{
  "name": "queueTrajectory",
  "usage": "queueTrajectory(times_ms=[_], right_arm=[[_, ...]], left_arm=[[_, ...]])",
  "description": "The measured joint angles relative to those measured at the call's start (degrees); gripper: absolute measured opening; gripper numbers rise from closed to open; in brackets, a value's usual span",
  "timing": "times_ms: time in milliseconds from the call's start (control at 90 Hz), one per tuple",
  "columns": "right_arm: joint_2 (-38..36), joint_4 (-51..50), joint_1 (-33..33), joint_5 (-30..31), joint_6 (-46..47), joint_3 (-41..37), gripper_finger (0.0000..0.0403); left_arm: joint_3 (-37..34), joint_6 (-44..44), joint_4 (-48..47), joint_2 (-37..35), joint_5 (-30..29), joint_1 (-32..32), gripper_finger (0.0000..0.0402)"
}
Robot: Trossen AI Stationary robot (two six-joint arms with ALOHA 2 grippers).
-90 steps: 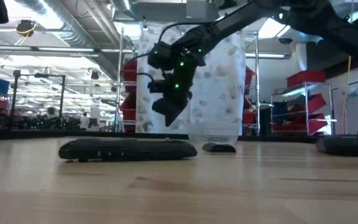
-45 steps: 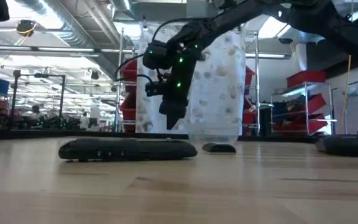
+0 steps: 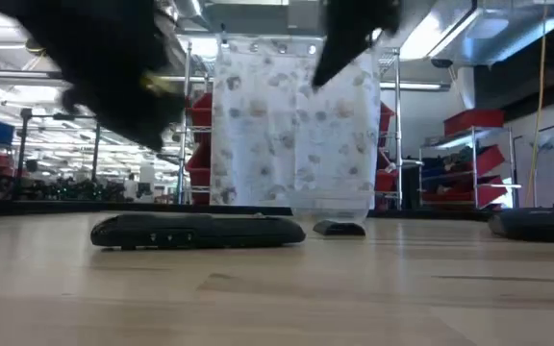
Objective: Insert battery
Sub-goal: Insert the white battery into the remote control
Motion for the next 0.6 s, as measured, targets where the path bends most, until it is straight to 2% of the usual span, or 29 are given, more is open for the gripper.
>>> queueTrajectory(times_ms=[67, 156, 200, 244, 300, 356, 478, 600], right_arm=[[-1.8, 5.4, 4.7, 2.5, 4.7, -4.2, 0.0000], [-2.7, 15.5, 9.3, 9.0, 7.6, -8.9, 0.0000], [-2.2, 20.3, 11.2, 11.9, 8.3, -11.3, 0.0000], [-1.7, 24.9, 12.6, 13.6, 8.3, -13.3, 0.0000], [-1.7, 29.0, 14.1, 15.1, 8.5, -15.4, 0.0000], [-1.9, 31.1, 15.4, 16.5, 9.8, -16.7, 0.0000], [-1.8, 29.6, 17.8, 18.9, 14.0, -17.8, 0.0000], [-1.9, 29.8, 19.8, 20.7, 16.2, -18.2, 0.0000]], left_arm=[[0.0, 13.2, 9.8, 0.0, 6.2, 8.0, 0.0049], [0.0, 29.4, 24.5, 0.4, 21.3, 17.2, 0.0077], [0.0, 33.9, 30.7, 0.7, 28.8, 20.7, 0.0090], [0.0, 35.5, 34.5, 0.8, 33.7, 23.8, 0.0102], [0.0, 35.5, 37.9, 0.9, 36.4, 26.6, 0.0113], [0.0, 35.4, 39.3, 1.0, 36.6, 28.6, 0.0122], [0.0, 37.2, 45.0, 3.3, 37.2, 30.9, 0.0137], [0.0, 39.9, 52.6, 7.2, 40.9, 31.1, 0.0156]])
